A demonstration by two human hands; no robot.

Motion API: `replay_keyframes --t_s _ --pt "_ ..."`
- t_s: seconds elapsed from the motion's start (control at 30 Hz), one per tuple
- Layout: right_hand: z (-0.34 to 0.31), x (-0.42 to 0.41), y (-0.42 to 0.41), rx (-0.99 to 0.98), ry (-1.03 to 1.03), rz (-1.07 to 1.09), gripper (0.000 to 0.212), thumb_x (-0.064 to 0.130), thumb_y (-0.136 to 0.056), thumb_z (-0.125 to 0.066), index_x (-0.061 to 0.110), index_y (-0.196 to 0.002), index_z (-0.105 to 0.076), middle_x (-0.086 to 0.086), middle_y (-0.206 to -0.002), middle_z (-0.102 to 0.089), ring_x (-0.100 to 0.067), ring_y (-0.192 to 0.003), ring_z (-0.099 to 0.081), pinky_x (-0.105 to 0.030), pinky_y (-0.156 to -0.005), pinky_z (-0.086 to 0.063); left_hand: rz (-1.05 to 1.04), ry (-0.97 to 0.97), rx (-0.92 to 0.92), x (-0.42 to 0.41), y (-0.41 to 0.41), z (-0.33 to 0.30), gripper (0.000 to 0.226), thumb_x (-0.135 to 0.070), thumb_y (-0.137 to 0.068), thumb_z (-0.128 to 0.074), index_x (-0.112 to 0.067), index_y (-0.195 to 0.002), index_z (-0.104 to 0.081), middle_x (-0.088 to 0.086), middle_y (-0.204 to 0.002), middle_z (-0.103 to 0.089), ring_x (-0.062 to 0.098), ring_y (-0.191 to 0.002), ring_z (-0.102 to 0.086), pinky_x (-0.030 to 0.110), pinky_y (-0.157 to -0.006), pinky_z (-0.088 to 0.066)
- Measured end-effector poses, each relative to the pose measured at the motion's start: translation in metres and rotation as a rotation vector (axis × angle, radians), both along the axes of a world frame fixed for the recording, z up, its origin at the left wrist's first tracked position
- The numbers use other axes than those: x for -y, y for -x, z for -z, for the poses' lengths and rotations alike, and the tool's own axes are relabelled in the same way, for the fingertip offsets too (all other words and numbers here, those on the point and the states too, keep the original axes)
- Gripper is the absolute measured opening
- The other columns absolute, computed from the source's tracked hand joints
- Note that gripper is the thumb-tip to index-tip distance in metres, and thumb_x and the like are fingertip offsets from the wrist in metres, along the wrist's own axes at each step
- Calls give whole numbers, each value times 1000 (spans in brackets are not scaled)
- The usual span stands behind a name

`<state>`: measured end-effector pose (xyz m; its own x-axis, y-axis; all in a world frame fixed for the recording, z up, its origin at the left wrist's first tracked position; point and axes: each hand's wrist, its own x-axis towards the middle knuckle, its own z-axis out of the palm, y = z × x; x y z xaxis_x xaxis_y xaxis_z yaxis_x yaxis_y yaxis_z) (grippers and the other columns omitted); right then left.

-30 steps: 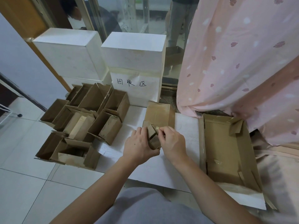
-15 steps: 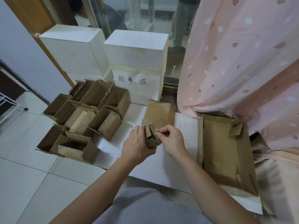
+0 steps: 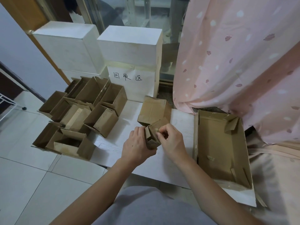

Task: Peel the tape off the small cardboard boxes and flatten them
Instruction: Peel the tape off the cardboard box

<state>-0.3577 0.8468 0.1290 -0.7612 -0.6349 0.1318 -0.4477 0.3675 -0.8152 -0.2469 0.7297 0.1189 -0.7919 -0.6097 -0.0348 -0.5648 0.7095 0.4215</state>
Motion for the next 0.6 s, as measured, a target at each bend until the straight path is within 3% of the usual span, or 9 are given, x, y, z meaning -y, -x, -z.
replay_keyframes --t_s 0.1,0.2,0.33,0.47,0.6 --pt "2 -7 4 35 -24 -97 11 26 -91 -73 22 -100 -68 10 -97 -63 -5 -89 -58 -21 -78 -49 -19 1 17 -7 3 1 81 -58 -68 -78 -25 -130 -40 -11 -115 -47 14 -104 -50 30 -71 -45" --pt "3 -14 5 30 -29 -91 13 24 -96 -68 20 -107 -73 9 -104 -65 -6 -95 -58 -24 -83 -51 -5 18 20 -12 7 3 82 -60 -69 -80 -24 -131 -40 -9 -116 -50 14 -104 -51 29 -72 -47" --pt "-2 -26 9 91 -66 -21 19 19 -98 -65 13 -113 -77 10 -114 -62 -3 -102 -54 -4 -86 -39 26 46 20 -20 9 6 84 -60 -68 -80 -23 -132 -41 -8 -117 -52 16 -104 -51 30 -73 -50" --pt "-2 -37 16 105 -88 52 14 16 -98 -64 10 -104 -75 3 -107 -68 -7 -96 -58 0 -76 -40 49 17 18 -29 11 9 85 -61 -67 -80 -24 -132 -40 -10 -119 -50 15 -106 -51 31 -74 -51" --pt "-2 -46 14 204 -45 97 4 14 -90 -75 17 -93 -74 9 -93 -70 -3 -87 -63 -5 -73 -46 88 22 23 -34 13 10 87 -61 -67 -81 -25 -135 -40 -9 -121 -51 16 -108 -52 31 -75 -53"
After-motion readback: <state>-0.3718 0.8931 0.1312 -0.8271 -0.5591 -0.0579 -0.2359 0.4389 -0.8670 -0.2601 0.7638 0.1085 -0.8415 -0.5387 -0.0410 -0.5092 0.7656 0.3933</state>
